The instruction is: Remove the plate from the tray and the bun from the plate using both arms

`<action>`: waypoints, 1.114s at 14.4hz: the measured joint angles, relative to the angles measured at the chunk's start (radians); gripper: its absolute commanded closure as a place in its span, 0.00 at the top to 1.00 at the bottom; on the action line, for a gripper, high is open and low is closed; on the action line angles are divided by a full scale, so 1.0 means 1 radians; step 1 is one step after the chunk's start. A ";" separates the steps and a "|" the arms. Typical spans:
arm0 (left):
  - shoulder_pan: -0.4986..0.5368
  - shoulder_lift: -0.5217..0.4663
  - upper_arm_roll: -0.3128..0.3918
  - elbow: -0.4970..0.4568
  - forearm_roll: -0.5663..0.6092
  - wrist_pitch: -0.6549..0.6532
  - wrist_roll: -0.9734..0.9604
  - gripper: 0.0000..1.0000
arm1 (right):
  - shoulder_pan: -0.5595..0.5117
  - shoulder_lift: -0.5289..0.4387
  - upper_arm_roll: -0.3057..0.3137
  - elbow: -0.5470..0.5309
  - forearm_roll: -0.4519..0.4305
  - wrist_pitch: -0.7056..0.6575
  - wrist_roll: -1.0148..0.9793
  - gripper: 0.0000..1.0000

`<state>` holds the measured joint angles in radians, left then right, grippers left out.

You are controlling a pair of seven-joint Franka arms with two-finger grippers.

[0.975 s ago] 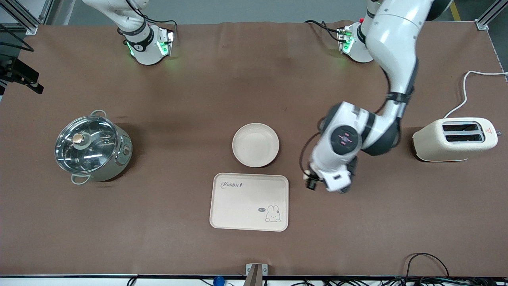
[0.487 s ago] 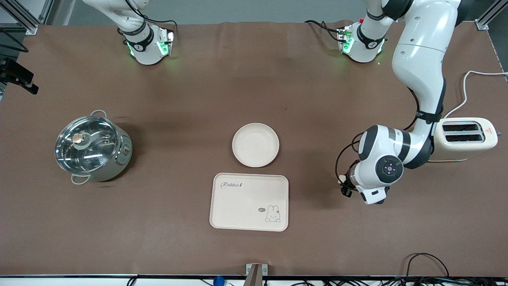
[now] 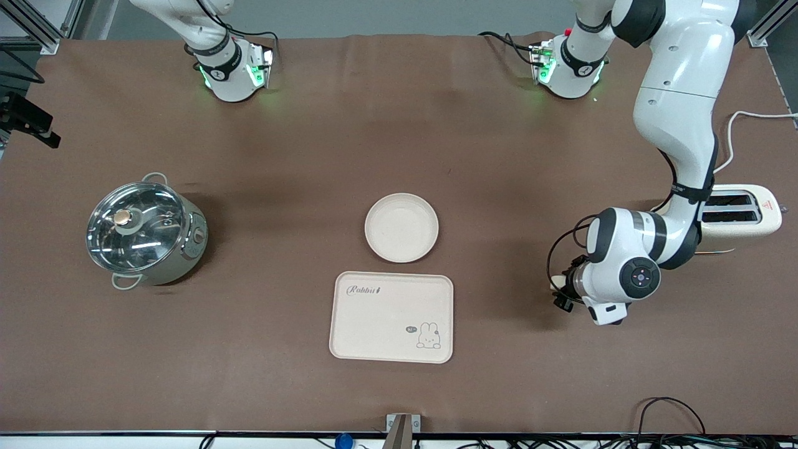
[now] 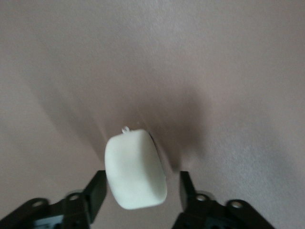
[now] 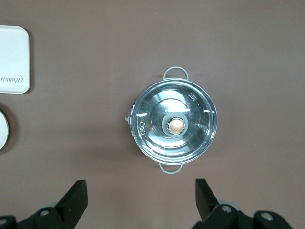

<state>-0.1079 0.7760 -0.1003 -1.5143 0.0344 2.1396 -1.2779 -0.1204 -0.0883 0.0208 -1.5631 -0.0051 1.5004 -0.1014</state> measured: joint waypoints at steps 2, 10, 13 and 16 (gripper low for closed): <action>-0.006 -0.011 -0.004 0.003 0.000 0.002 0.004 1.00 | 0.000 0.000 0.000 0.000 0.000 -0.005 0.000 1.00; 0.013 -0.408 0.003 0.033 0.000 -0.260 0.402 1.00 | -0.001 0.001 0.000 0.000 0.000 -0.006 0.000 1.00; 0.050 -0.530 0.004 0.033 0.000 -0.364 0.580 1.00 | -0.002 0.001 0.000 0.000 0.000 -0.006 0.000 1.00; 0.055 -0.628 0.001 0.033 0.000 -0.492 0.739 1.00 | -0.002 0.001 0.000 0.000 0.000 -0.006 0.000 1.00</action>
<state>-0.0531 0.1477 -0.0998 -1.4810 0.0345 1.6477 -0.5390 -0.1229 -0.0874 0.0205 -1.5632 -0.0051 1.4939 -0.1014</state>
